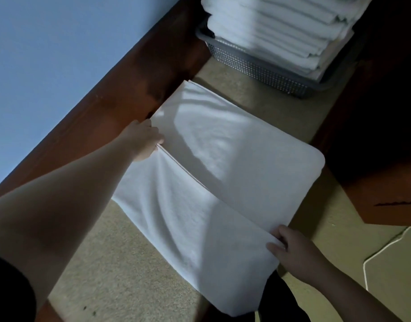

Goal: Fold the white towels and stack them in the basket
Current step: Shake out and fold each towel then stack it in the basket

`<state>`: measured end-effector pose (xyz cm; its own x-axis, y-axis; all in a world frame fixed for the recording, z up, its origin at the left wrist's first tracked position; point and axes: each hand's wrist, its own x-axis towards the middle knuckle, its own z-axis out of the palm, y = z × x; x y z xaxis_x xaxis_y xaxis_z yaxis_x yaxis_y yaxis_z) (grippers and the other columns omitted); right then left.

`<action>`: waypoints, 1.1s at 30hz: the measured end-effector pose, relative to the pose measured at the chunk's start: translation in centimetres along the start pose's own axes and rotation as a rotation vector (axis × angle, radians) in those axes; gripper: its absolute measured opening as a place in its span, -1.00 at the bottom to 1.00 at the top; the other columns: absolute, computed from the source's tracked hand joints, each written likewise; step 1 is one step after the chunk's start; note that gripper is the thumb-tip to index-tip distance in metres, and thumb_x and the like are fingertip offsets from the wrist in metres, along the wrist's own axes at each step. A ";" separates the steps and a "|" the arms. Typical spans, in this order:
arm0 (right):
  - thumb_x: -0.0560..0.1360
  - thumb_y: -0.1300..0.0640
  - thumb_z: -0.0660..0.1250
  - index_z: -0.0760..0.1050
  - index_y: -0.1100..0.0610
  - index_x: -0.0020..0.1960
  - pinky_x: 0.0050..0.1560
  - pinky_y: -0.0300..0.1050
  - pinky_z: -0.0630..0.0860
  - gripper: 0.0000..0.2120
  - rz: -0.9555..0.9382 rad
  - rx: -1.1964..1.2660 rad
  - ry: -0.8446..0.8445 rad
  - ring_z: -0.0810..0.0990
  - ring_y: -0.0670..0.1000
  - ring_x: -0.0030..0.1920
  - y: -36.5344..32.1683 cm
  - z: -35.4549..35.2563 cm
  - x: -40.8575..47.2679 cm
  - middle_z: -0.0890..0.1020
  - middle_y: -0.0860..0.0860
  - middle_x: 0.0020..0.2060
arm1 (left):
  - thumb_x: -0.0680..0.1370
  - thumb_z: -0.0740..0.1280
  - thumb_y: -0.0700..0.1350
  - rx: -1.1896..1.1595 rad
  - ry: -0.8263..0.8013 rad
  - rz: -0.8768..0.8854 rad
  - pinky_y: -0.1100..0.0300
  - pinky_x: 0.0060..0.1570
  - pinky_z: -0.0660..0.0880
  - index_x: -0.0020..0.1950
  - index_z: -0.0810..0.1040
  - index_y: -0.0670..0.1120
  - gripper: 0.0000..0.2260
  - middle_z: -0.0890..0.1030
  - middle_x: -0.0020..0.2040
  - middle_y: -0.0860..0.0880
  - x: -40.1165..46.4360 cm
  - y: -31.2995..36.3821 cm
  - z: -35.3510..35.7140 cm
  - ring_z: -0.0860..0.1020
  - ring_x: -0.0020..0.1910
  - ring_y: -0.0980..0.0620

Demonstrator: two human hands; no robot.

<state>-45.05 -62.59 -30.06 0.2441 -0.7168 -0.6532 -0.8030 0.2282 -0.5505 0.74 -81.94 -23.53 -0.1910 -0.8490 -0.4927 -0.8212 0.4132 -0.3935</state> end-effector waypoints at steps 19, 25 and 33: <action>0.64 -0.09 0.34 0.46 -0.10 -0.20 -0.22 -0.13 0.40 -0.75 0.025 0.078 0.084 0.50 -0.09 -0.12 2.7 -1.4 -1.3 0.55 -0.05 -0.20 | 0.62 0.20 -0.20 -0.031 -0.032 -0.378 -0.04 0.13 0.46 0.35 0.59 0.00 -0.65 0.53 0.26 -0.08 0.5 -0.9 1.2 0.37 0.36 -0.17; 0.64 -0.06 0.35 0.46 -0.10 -0.16 -0.20 -0.15 0.39 -0.79 0.029 0.092 0.133 0.48 -0.13 -0.09 2.1 -1.4 -1.3 0.54 -0.09 -0.17 | 0.59 0.26 -0.22 -0.004 -0.093 -0.473 0.01 0.08 0.48 0.25 0.64 -0.07 -0.72 0.58 0.21 -0.05 1.4 -0.4 0.6 0.36 0.38 -0.14; 0.64 -0.11 0.32 0.49 -0.15 -0.07 -0.20 -0.09 0.41 -0.88 0.065 0.129 0.179 0.52 -0.06 -0.12 2.4 -2.9 -0.6 0.53 -0.03 -0.12 | 0.56 0.31 -0.22 -0.021 -0.109 -0.545 0.01 -0.01 0.43 0.16 0.65 -0.10 -0.79 0.62 0.14 -0.09 2.1 -0.5 0.0 0.36 0.36 -0.17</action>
<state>-48.68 -63.47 -29.48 0.0843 -0.8006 -0.5933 -0.7347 0.3523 -0.5798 0.74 -83.97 -24.37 0.3205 -0.8985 -0.2998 -0.7963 -0.0842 -0.5990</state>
